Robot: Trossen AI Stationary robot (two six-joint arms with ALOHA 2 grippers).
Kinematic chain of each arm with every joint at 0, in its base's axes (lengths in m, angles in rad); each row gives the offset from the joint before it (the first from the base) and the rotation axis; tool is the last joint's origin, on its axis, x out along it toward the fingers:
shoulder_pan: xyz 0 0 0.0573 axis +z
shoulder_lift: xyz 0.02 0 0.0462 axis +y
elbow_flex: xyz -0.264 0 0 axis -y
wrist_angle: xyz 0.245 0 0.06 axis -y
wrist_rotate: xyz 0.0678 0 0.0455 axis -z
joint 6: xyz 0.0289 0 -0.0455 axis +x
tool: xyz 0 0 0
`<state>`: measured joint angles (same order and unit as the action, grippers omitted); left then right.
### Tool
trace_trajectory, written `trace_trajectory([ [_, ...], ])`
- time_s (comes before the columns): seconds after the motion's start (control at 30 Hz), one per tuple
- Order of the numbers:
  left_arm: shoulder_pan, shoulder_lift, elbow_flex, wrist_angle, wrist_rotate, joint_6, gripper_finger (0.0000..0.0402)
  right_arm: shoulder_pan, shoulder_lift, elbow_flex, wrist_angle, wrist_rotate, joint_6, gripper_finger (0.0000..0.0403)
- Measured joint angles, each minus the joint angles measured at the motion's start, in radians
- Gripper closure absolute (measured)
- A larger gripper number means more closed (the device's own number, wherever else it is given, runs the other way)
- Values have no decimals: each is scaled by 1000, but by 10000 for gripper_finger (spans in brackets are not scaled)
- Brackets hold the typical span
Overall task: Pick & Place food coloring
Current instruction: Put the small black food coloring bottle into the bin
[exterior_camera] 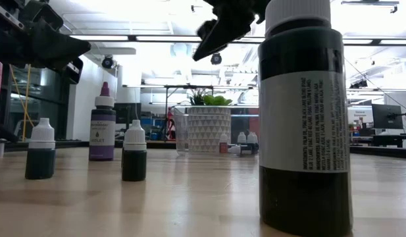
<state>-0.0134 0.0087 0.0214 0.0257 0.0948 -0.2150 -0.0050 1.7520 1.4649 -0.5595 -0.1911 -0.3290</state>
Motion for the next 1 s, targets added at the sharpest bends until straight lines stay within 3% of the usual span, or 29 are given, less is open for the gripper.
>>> trace_trajectory([
  [0.13, 0, 0, 0, 0, 0, 0, 401, 70, 62, 1, 99, 1, -9, 197],
  [0.37, 0, 0, 0, 0, 0, 0, 401, 127, 203, 2, 292, 27, 203, 187],
  [0.57, 0, 0, 0, 0, 0, 0, 401, 153, 288, 0, 349, 68, 294, 187],
  [1.0, 0, 0, 0, 0, 0, 0, 401, 184, 347, 0, 389, 108, 374, 186],
])
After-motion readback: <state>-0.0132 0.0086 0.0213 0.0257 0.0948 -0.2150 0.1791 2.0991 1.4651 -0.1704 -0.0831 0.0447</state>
